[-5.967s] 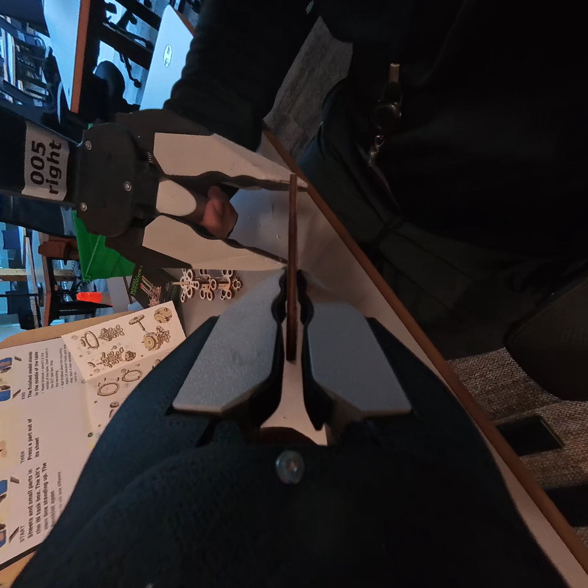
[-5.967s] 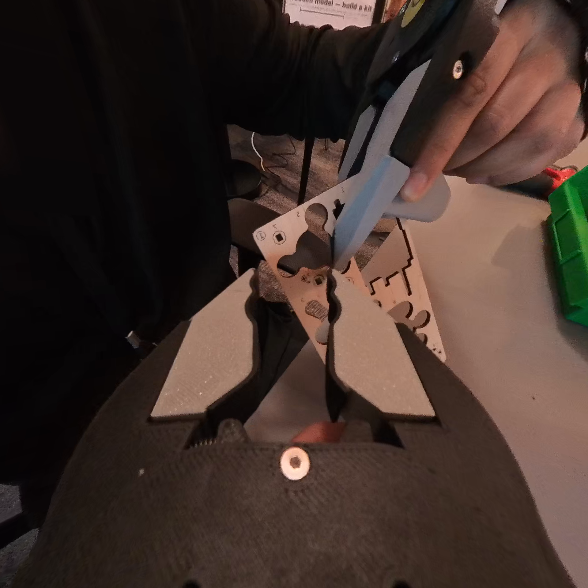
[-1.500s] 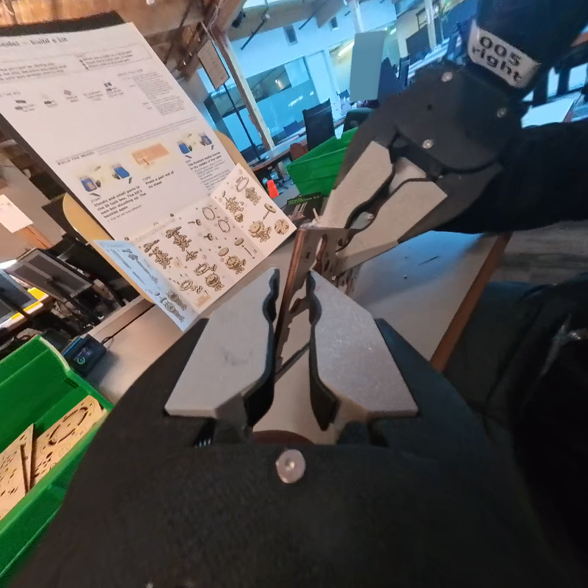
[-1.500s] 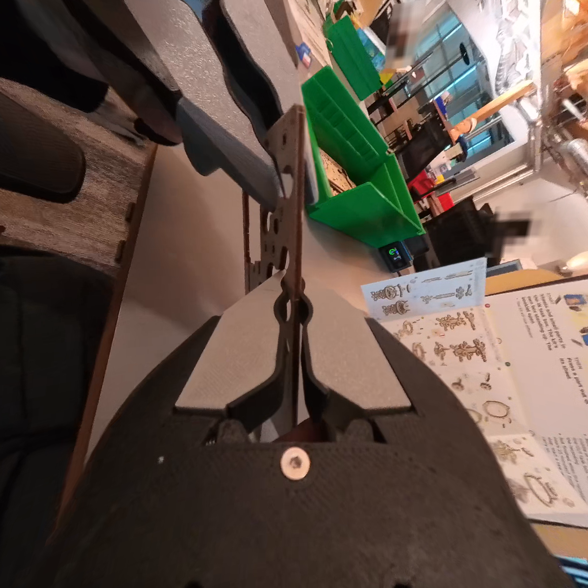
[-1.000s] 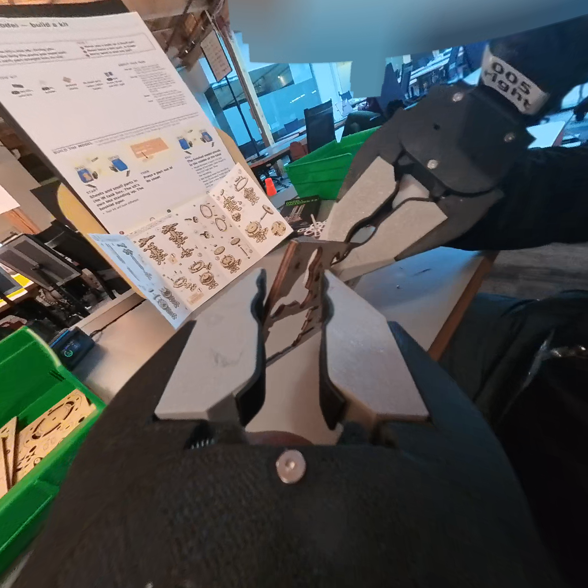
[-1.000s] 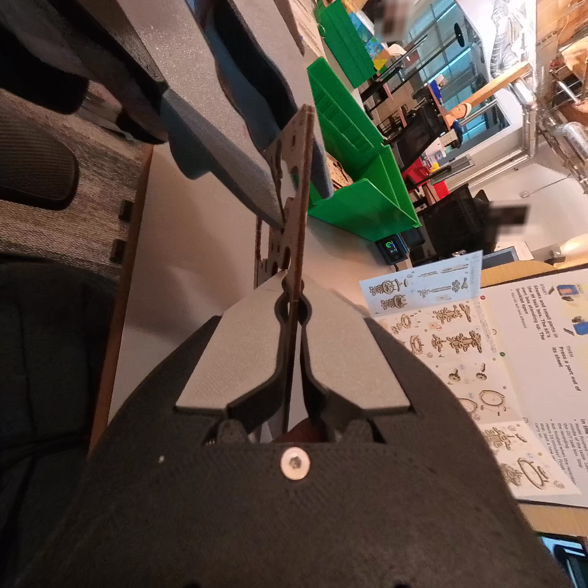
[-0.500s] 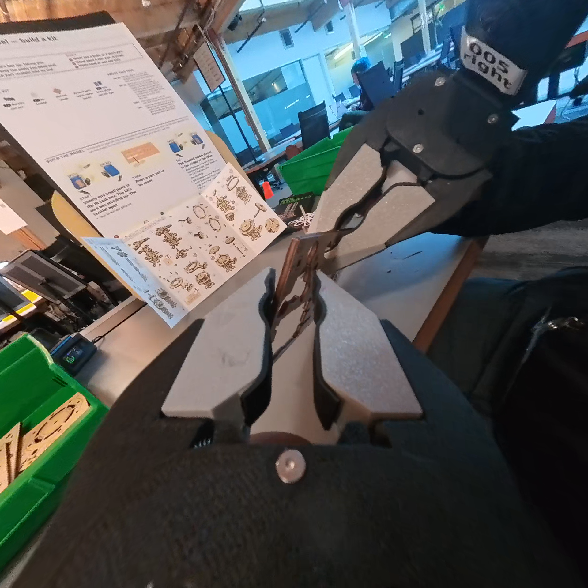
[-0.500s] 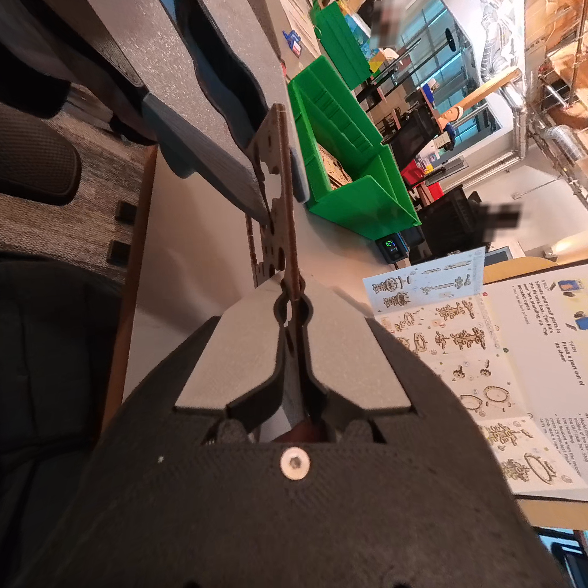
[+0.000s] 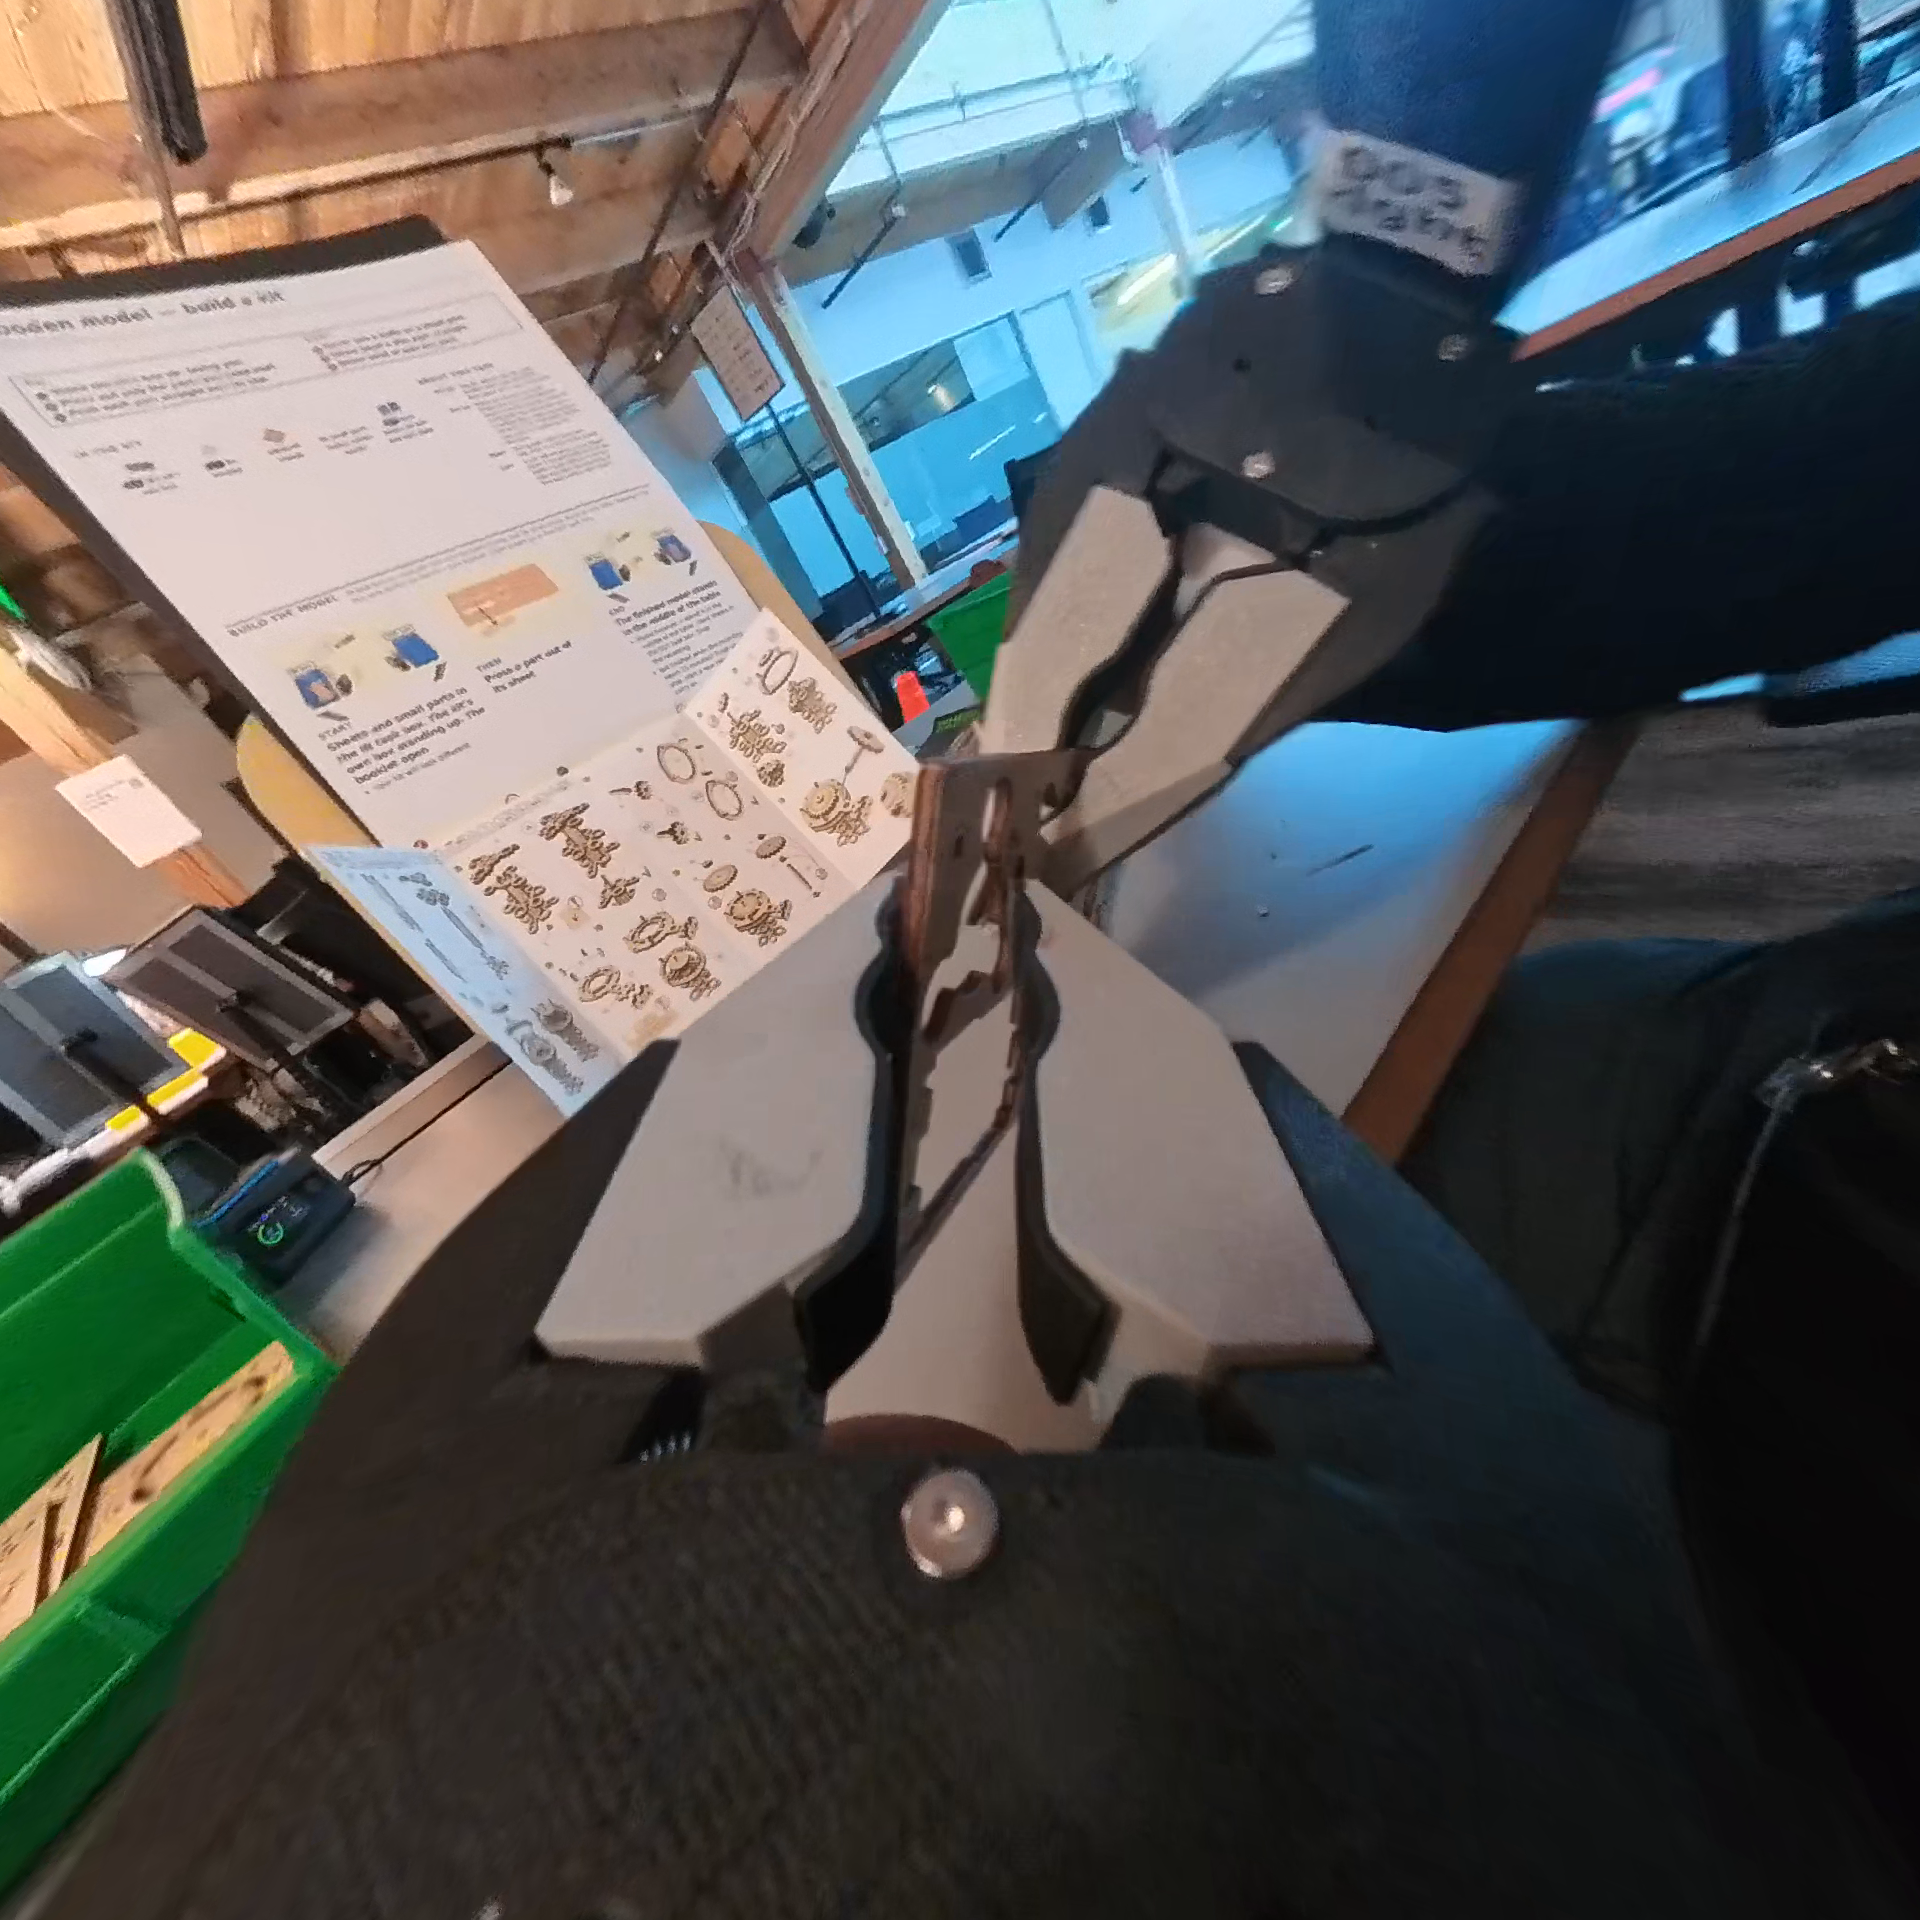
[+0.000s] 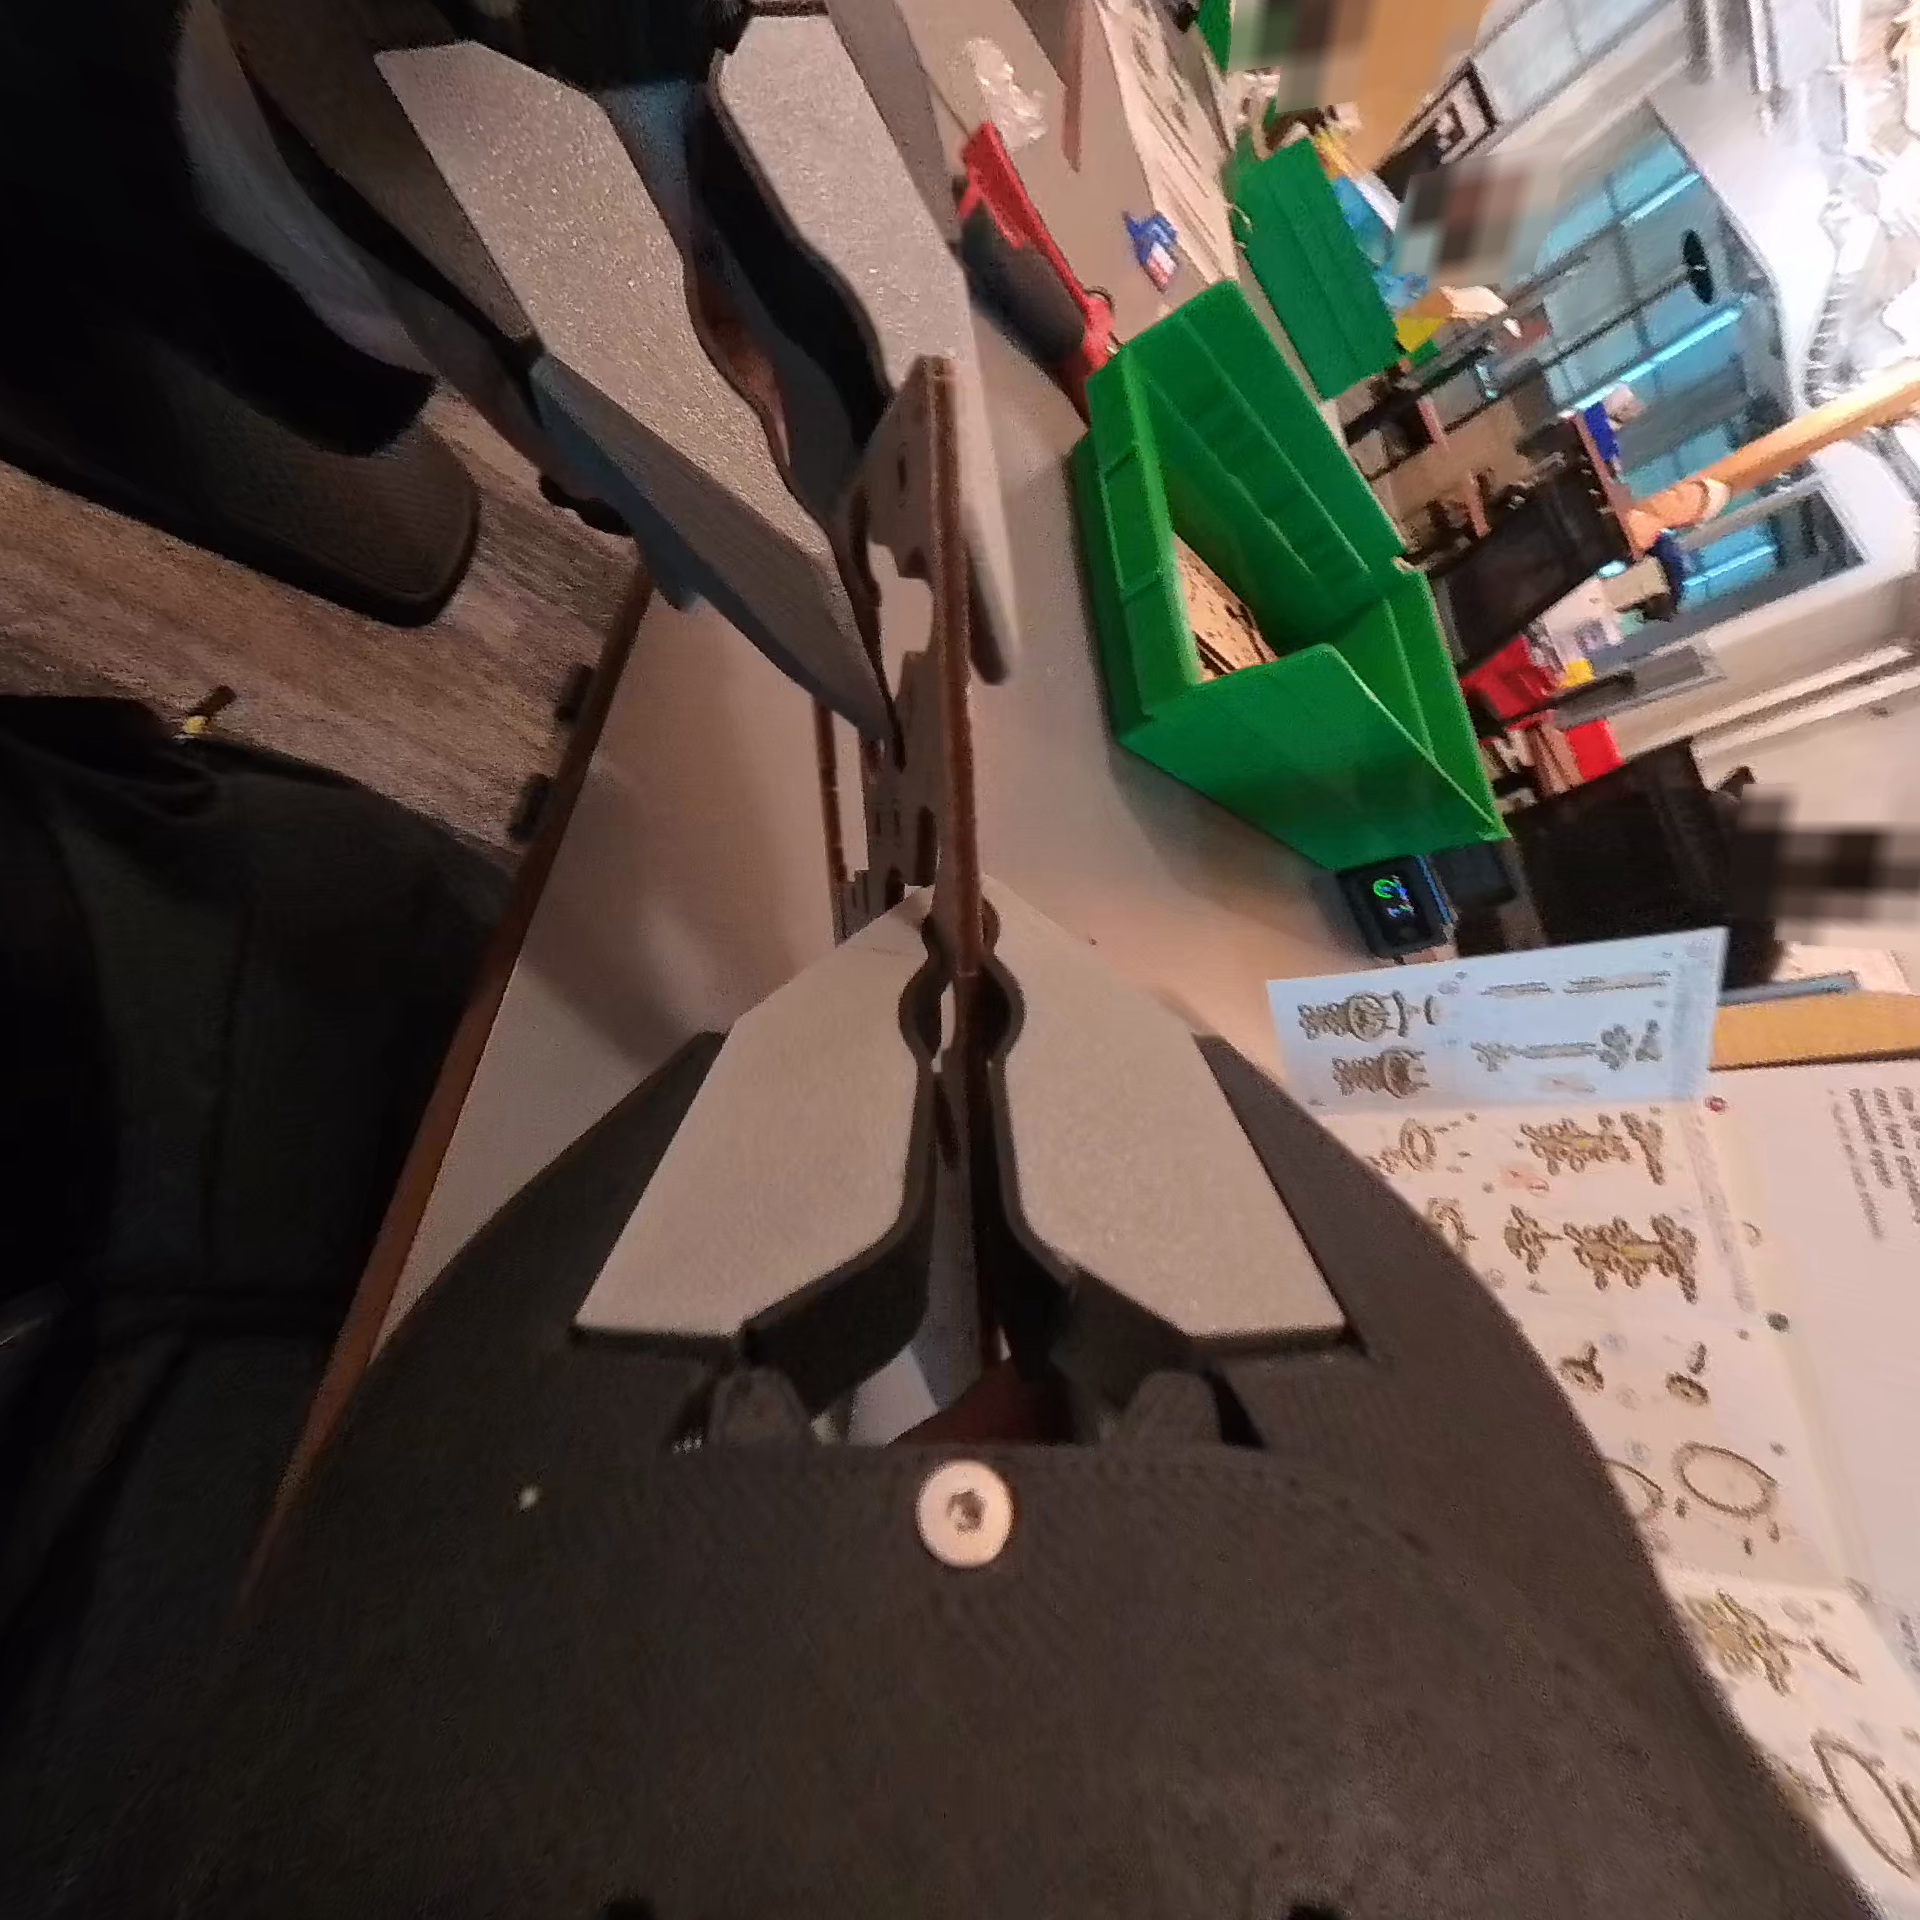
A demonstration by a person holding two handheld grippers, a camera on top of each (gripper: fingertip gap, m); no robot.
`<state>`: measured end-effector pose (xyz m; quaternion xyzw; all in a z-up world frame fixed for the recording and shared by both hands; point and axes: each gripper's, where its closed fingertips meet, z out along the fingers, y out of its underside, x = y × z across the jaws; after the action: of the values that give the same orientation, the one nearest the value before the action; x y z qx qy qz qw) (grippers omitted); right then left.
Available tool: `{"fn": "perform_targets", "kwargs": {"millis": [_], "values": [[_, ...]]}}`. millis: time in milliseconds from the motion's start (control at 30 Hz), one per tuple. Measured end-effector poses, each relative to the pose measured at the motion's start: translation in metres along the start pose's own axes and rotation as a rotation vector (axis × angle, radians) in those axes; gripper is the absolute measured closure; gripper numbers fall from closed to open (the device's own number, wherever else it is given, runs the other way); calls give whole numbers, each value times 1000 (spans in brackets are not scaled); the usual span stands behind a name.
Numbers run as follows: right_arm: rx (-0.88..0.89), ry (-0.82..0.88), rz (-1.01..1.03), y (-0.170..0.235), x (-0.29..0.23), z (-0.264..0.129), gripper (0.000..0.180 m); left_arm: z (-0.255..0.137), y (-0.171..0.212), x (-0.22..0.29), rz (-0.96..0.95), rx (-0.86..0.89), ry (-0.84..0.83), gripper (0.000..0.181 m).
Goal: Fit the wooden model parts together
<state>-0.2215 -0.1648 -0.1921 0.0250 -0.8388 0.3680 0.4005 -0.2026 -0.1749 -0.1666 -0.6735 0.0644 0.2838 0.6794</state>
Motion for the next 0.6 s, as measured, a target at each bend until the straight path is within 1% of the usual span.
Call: {"fn": "perform_targets", "kwargs": {"millis": [100, 200, 300, 333, 400, 500, 600], "values": [[17, -27, 7, -1, -2, 0, 180, -3, -1, 7, 92, 26, 5, 171], [7, 42, -70, -1, -1, 1, 180, -4, 0, 4, 156, 48, -27, 166], [-9, 127, -143, 0, -2, 0, 180, -3, 3, 0, 131, 43, -52, 161], [-17, 144, -151, 1, -3, 0, 180, -3, 3, 0, 124, 41, -60, 157], [-50, 144, -131, 4, -5, 2, 180, 0, 8, -3, 79, 18, -93, 141], [-85, 122, -105, 4, -11, 9, 179, 9, 22, 0, 7, -66, -90, 126], [-112, 119, 2, 8, -1, 12, 180, 11, 21, -2, -18, -73, -113, 130]]}}
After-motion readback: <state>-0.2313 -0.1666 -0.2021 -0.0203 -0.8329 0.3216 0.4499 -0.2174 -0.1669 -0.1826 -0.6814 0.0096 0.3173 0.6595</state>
